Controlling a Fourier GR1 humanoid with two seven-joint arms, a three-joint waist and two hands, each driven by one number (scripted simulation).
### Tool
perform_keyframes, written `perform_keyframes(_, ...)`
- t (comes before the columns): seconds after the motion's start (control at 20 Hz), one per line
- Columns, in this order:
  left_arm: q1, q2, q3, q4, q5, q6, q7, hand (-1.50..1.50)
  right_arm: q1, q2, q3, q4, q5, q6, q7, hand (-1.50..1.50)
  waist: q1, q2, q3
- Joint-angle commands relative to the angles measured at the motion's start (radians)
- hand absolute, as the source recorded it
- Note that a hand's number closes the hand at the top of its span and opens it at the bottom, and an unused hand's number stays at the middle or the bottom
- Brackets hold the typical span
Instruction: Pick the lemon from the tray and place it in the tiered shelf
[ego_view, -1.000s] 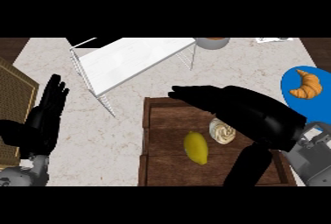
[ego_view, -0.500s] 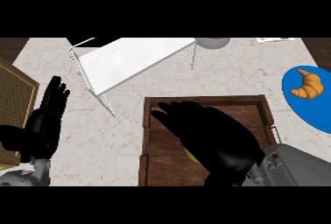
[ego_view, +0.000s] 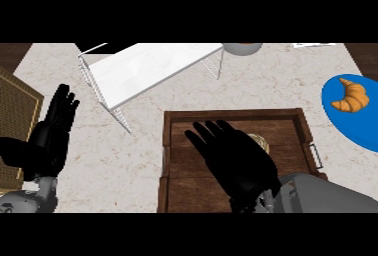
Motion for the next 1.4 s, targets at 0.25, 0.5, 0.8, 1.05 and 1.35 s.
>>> perform_keyframes(0.25, 0.052, -0.035, 0.047, -0.033, -0.038, -0.05, 0.008, 0.0, 0.149, 0.091, -0.057, 0.018, 0.177, 0.082, -0.036, -1.5, 0.002, 0.0, 0.0)
perform_keyframes(0.5, 0.048, -0.038, 0.056, -0.113, -0.061, -0.051, 0.098, 0.0, 0.213, 0.093, -0.085, 0.096, 0.264, 0.103, -0.145, -1.5, 0.004, 0.0, 0.001)
perform_keyframes(0.8, -0.002, -0.071, 0.118, 0.051, -0.066, -0.132, -0.009, 0.0, 0.211, 0.128, -0.154, 0.266, 0.374, 0.064, -0.351, -1.5, 0.003, 0.003, 0.0)
perform_keyframes(1.05, 0.051, -0.081, 0.124, -0.072, -0.1, -0.123, 0.062, 0.0, 0.324, 0.138, -0.139, 0.25, 0.482, 0.004, -0.457, -1.5, 0.004, 0.001, 0.001)
perform_keyframes(1.35, 0.003, -0.097, 0.16, -0.016, -0.125, -0.164, 0.071, 0.0, 0.338, 0.168, -0.204, 0.335, 0.556, 0.002, -0.561, -1.5, 0.001, 0.002, 0.001)
